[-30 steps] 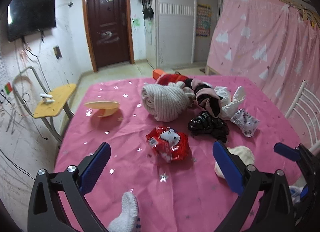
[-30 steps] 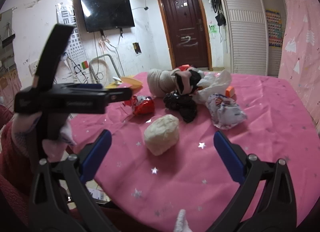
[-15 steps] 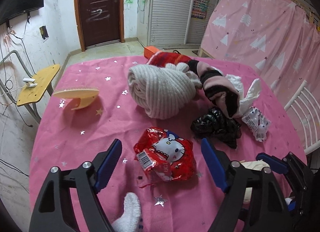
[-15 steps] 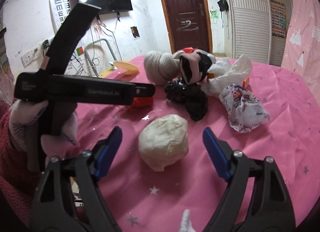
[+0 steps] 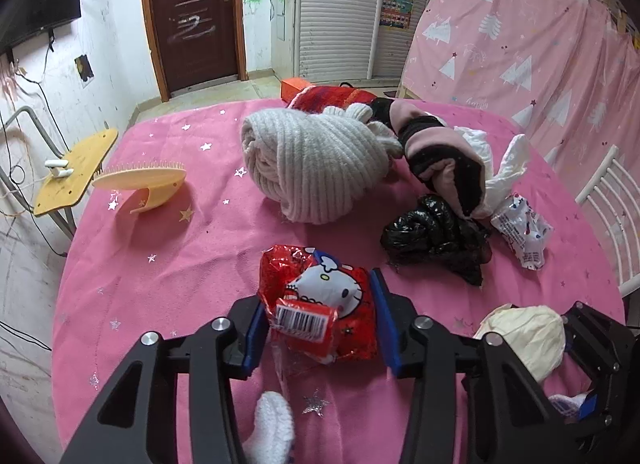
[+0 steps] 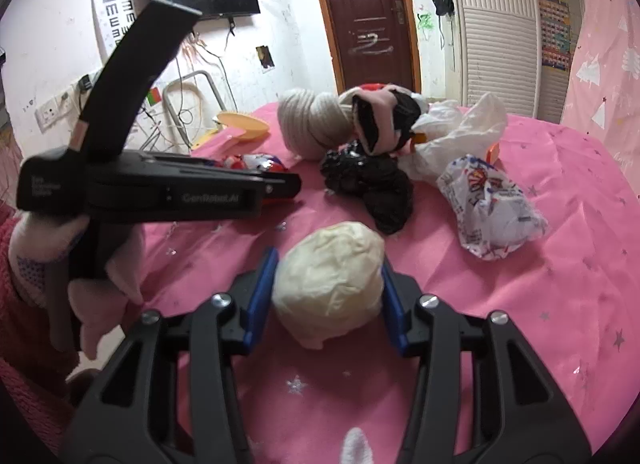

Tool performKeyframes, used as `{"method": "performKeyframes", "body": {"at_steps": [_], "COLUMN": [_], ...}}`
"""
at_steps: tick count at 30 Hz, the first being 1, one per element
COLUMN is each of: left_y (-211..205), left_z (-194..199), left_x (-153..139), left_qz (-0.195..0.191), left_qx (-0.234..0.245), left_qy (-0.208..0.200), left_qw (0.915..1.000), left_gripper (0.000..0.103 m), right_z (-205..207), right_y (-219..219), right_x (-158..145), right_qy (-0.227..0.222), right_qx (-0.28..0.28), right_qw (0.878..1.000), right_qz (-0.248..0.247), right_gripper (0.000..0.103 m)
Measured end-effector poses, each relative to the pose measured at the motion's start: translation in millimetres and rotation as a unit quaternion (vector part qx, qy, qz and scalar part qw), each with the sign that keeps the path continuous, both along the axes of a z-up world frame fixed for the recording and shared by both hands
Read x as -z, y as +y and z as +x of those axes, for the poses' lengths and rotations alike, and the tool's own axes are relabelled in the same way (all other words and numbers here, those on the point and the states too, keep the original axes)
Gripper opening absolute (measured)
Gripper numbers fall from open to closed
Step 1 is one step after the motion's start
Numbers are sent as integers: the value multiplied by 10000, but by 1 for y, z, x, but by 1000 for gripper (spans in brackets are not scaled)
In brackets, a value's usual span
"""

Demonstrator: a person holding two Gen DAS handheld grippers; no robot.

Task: Collect trash
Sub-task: 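Grasp the red Hello Kitty bag with the left gripper while the right grasps the white paper ball, then carry both items over the yellow bin and open both grippers to drop them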

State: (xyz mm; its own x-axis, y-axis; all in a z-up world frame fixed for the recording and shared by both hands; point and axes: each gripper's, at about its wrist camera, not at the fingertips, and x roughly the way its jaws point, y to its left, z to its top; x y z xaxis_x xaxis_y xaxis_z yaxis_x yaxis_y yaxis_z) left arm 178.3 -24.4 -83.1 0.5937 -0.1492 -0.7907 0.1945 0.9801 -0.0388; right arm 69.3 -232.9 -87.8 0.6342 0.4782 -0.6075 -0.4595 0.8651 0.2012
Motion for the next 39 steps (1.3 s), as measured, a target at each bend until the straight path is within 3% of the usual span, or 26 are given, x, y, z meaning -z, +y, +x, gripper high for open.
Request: {"method": "performKeyframes", "body": {"at_steps": [8,16,25,33,39], "left_y": [-20,-66,-171,-277,-347], "left_z": [-14,-33,-37,-40,-36], "left_x": [-21,-61,-94,-101,-95], "left_qz": [110,72,-24,-250,-379], "left_qx": [62,374,1276,2119,2497], "left_qy": [-241,-632,-826,-716,-468], "left_qw": [9996,9973,9884,9743,9664], "left_gripper": [36,36,36,36,36], "right_z": [-6,-7,-6,-11,-21], "right_y": [-24,-95,-203,-287,-344], "right_x": [-15,-44,-71,-79,-70], "right_qy": [-220,-684,-1067,-1268,-1274], "right_qx": [138,881,1969,2722,3269], "right_qw": [9993,9926,9717,9514,9323], "right_qz": [258,471,749,686,880], "right_gripper": [46,46,46,46,46]}}
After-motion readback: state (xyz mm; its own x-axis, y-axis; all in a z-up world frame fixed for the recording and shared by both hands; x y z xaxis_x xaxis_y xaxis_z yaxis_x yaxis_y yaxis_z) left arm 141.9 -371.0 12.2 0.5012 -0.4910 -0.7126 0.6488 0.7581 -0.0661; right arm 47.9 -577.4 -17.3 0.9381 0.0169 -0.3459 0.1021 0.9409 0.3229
